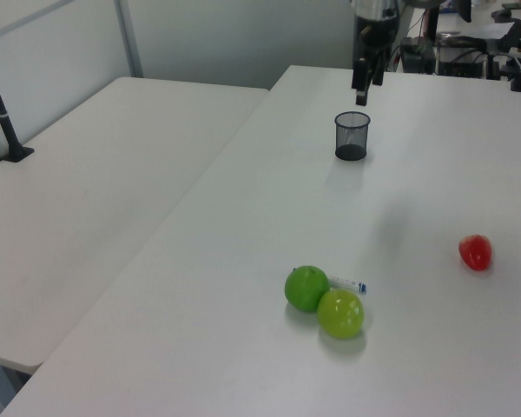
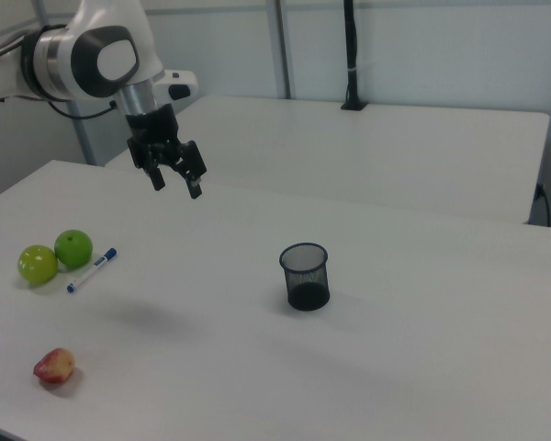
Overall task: Place marker
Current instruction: 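Move the open gripper over the white marker beside the green apples, then lower the gripper onto the marker and close it around the marker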
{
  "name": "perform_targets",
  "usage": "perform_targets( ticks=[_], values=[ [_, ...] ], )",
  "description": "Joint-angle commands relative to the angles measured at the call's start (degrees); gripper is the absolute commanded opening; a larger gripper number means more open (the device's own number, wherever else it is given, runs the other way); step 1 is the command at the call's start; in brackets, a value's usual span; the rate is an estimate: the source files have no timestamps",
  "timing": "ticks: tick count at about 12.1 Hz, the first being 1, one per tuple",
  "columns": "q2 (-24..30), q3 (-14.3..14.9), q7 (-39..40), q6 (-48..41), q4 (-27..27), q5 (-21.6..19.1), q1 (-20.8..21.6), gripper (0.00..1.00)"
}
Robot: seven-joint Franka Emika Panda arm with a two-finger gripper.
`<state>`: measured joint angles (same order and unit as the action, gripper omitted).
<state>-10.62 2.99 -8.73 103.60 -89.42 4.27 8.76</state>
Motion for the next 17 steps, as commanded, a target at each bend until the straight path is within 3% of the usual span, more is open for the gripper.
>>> perform_targets(
  ticks=[1,4,11,17],
  values=[
    [-3.4,-4.2,-3.9,4.4,-0.6,-0.3,1.2,1.00],
    [-6.6,-8.3,-9.1,8.8,-0.7,-0.1,2.0,1.00],
    [-15.9,-8.4,-18.8,17.6,-0.4,-0.1,10.8,1.00],
    [-21.5,-8.4,-22.6,23.5,-0.3,1.0,12.9,1.00]
  ],
)
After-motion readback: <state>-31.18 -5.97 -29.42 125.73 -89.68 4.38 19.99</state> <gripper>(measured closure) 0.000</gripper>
